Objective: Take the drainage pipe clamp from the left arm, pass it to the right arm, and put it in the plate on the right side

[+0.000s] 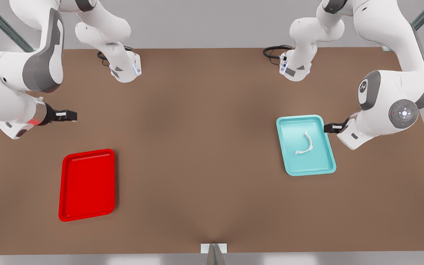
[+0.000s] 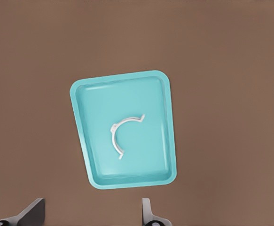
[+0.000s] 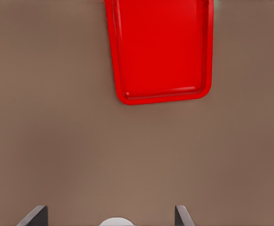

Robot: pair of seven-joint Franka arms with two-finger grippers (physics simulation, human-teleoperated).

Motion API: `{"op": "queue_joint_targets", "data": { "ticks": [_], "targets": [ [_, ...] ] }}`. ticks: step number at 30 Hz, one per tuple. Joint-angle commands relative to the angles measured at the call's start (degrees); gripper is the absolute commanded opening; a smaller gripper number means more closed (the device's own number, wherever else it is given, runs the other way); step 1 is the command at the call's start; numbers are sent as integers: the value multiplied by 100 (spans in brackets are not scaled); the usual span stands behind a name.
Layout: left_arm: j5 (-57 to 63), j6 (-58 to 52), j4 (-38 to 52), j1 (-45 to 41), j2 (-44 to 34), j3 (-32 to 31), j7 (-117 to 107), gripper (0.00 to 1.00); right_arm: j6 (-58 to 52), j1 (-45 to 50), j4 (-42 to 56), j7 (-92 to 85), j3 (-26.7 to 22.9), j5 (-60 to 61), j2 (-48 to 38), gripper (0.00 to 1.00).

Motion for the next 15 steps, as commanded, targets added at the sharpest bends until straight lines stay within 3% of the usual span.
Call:
{"op": "queue_joint_targets", "data": {
  "ticks": [1,3,4,8,15],
  "targets": [
    [-38,440,2,-3,-5,4,-115,100,370,-15,0,65,-2,-3,-10,100],
    [-11,527,-103,-3,48,21,-115,100,353,-15,-17,197,-2,-3,-1,100],
    [-11,1509,-928,-39,57,267,-124,100,370,29,-105,180,-2,-12,-10,100],
    [-38,3523,-2652,-39,57,522,-430,100,423,29,-228,136,-2,-12,-10,100],
    [-319,5748,-4516,-91,57,566,-1890,100,458,117,-307,136,-2,-47,-2,100]
  ]
}}
